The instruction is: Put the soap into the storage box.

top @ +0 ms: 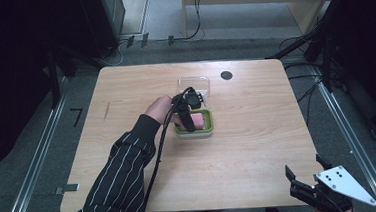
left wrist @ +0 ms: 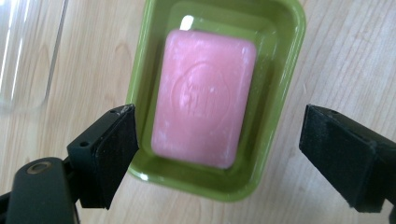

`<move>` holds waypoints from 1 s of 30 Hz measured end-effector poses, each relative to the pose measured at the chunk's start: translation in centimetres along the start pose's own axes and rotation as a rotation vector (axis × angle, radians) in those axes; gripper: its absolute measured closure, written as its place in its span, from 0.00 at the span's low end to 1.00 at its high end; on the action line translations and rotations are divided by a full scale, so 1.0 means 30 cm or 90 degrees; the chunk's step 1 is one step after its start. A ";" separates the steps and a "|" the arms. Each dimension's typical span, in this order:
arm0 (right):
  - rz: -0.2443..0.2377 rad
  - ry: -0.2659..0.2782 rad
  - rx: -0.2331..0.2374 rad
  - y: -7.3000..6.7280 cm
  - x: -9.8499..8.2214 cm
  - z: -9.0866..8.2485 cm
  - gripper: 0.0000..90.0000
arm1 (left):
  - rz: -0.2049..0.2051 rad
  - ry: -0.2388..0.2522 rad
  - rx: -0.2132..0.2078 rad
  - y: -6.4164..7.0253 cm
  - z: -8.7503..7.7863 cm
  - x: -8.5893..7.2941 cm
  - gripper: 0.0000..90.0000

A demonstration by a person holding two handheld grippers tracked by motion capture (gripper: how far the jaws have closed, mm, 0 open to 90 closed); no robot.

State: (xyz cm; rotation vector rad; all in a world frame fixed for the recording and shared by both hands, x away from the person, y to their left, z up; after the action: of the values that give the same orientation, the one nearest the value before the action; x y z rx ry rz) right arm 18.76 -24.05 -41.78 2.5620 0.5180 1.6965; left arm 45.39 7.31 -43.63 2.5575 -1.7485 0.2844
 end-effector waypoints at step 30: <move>-0.008 0.010 0.007 -0.008 0.010 0.013 0.15 | -0.067 -0.060 0.043 0.146 -0.052 -0.194 0.08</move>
State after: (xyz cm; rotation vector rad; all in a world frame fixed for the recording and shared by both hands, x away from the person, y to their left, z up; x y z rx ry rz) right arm 19.17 -23.69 -41.72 2.5503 0.5448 1.7152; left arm 39.09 11.26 -43.39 2.7432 -1.6527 0.2262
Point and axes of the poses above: each handheld gripper's, and its own axes: z roughly forward along the jaws, x roughly out of its top, y roughly to its right, the point moved 3 cm from there along z, roughly forward along the jaws, and after that the axes turned 5 degrees about -z, right-handed, at the moved point
